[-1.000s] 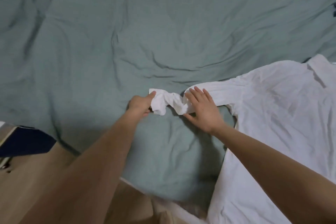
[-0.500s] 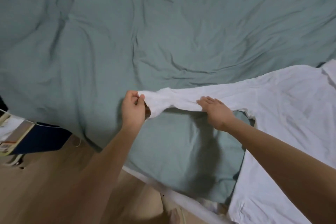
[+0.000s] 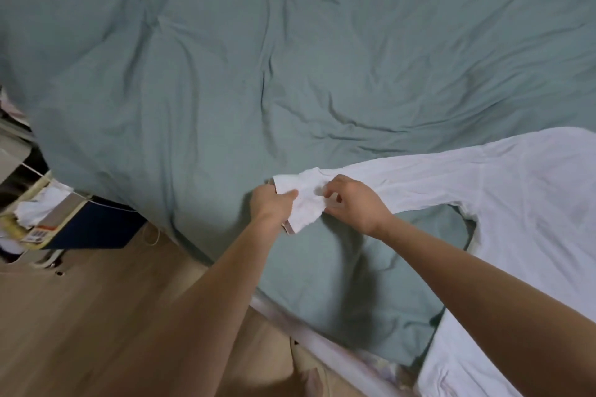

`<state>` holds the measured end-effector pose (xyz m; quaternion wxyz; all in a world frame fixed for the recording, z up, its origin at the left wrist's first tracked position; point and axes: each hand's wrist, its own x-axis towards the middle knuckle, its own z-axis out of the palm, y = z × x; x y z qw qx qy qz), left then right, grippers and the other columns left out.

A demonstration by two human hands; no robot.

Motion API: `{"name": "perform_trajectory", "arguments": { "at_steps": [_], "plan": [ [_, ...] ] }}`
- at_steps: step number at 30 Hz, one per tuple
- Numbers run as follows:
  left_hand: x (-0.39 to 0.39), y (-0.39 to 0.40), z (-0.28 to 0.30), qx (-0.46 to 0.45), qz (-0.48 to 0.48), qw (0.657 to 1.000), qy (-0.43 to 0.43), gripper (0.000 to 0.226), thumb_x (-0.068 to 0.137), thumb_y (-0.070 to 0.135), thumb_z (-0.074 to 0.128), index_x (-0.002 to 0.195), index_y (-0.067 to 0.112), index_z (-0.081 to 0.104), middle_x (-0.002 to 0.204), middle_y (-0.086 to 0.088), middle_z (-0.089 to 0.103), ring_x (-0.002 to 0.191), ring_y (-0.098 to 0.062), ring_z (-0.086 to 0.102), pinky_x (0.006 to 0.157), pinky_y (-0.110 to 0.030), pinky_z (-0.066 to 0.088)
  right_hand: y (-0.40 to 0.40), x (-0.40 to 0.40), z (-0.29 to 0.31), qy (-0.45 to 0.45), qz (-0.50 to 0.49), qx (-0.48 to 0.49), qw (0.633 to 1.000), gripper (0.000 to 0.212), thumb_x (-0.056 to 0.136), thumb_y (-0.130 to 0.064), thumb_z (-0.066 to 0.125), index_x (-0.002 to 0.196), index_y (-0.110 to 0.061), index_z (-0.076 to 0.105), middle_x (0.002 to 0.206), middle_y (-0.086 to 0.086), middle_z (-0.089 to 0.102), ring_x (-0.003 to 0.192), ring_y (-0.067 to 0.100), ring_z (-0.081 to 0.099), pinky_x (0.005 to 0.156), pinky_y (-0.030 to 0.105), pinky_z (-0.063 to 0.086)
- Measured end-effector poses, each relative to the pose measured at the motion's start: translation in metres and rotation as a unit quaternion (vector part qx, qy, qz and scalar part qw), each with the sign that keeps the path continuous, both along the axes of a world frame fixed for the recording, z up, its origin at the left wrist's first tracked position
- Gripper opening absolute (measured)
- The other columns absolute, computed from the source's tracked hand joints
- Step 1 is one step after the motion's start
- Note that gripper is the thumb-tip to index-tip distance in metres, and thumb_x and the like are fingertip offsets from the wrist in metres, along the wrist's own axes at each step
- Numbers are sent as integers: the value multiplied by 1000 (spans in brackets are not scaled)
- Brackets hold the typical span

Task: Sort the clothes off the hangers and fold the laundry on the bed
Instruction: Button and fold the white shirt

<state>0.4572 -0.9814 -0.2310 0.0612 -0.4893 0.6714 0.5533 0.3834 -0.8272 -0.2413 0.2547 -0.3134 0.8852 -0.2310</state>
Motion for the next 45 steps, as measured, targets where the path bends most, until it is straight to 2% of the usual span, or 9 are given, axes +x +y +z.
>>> {"name": "perform_trajectory", "arguments": {
  "at_steps": [4,8,13,18,22,28,37,40,45],
  "plan": [
    [-1,-6,18,-113,8,991,74,16,90,16,64,94,2,71,86,-2,69,78,-18,63,58,-18,39,0,13,-8,71,15,-35,997,20,89,-9,56,105,-13,67,106,5,64,95,27,59,74,32,42],
    [26,-25,0,-209,-125,961,-134,35,81,17,66,110,-3,64,116,-22,63,105,-34,61,79,-32,44,-1,14,-12,7,95,46,994,29,79,-2,47,90,-21,66,106,2,68,100,29,60,79,32,46],
    [4,-21,-1,-316,-168,933,-34,54,91,37,58,135,9,45,134,-12,50,127,-31,42,103,-38,33,-18,-13,-13,81,-55,-26,995,39,84,5,41,113,-11,61,121,7,57,94,33,60,76,35,44],
    [-14,-23,-16,-280,-288,906,-131,44,88,56,54,91,12,60,105,-12,67,105,-33,58,79,-33,41,-37,-47,-25,7,27,84,996,22,94,-8,41,108,-11,57,112,11,58,100,33,55,78,34,42],
    [-10,-20,-10,-304,-175,933,74,28,91,32,62,79,7,58,88,-14,62,85,-31,57,65,-24,26,-44,-57,-19,13,-19,-24,999,10,90,-4,50,93,-4,60,92,11,56,89,29,54,70,28,31],
    [-12,-14,-24,-472,-312,819,-94,41,81,18,69,118,13,50,128,-11,47,115,-30,50,88,-37,43,-11,-49,-33,0,-61,-72,996,41,88,1,51,128,-9,51,126,9,50,95,28,58,86,30,43],
    [-103,139,-30,-338,-447,790,248,53,76,10,25,107,8,68,106,-10,67,96,-29,63,81,-37,52,144,-98,-30,154,-295,-40,942,45,89,5,36,131,-4,47,130,13,52,119,30,49,97,26,32],
    [-125,183,-60,-308,-546,759,174,56,89,9,22,137,12,50,141,-7,52,130,-26,47,110,-40,30,181,-102,-63,132,-278,-10,951,47,99,-14,32,143,2,34,150,19,34,140,30,31,113,24,16],
    [-131,192,-124,-406,-631,660,35,92,84,79,23,154,25,-4,161,6,-12,147,-19,-17,117,-48,-14,229,-74,-118,182,-143,146,962,75,95,-53,19,153,-9,1,160,9,-8,148,25,-6,120,36,-4]
  ]
}}
